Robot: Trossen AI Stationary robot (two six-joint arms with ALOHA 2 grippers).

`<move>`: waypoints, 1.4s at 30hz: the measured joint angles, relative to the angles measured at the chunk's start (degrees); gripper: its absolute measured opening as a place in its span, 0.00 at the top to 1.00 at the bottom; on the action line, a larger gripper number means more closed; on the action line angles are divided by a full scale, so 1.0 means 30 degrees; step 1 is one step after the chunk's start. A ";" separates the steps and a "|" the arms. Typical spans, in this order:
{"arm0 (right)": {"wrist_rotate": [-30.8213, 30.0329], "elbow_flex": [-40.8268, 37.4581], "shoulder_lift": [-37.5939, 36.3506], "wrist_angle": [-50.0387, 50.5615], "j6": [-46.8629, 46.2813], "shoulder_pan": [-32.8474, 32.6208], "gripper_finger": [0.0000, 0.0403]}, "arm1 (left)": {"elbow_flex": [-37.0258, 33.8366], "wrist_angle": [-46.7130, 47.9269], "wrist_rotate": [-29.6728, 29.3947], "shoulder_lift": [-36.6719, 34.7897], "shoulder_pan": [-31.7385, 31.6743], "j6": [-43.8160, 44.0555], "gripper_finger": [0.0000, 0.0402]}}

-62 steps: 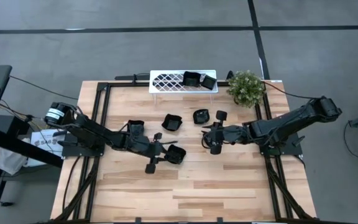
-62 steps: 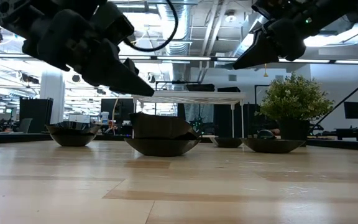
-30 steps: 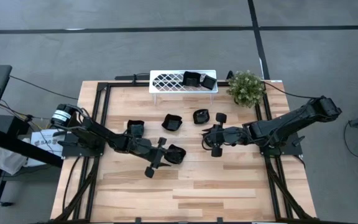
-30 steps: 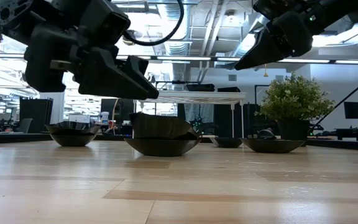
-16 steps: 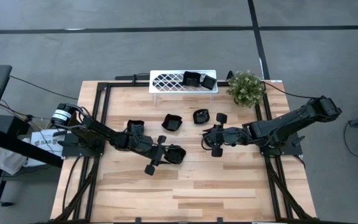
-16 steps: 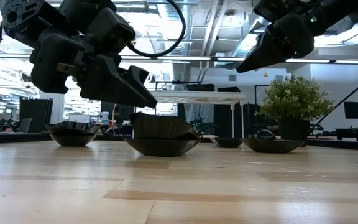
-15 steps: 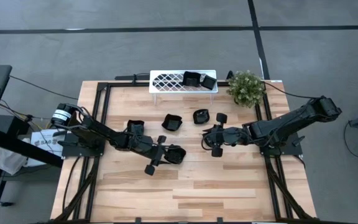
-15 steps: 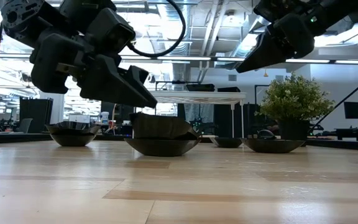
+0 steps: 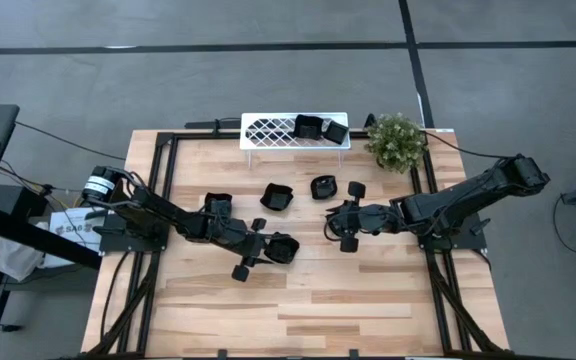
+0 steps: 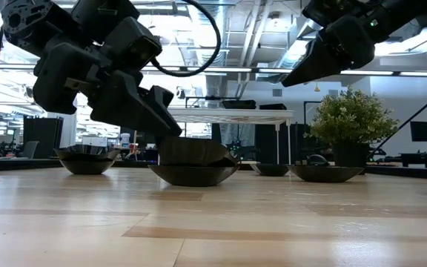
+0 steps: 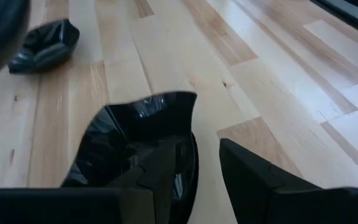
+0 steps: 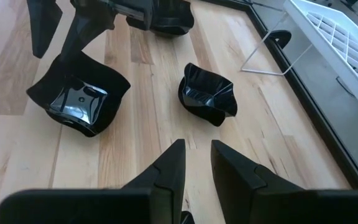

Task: Pick & Place Mini shaped plates
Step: Stack the black distorted square plate on top of the black distorted square plate on the shelf

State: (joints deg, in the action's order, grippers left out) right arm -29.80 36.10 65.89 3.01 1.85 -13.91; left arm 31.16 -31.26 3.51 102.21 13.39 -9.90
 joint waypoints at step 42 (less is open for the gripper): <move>0.0015 0.0000 0.0000 0.0015 0.0007 0.0000 0.82 | 0.0000 0.0363 0.0488 -0.0029 -0.0857 -0.2124 0.98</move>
State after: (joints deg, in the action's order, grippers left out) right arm -29.76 36.10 65.89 3.05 1.87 -13.91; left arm 31.16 -30.17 4.97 102.13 10.82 -16.27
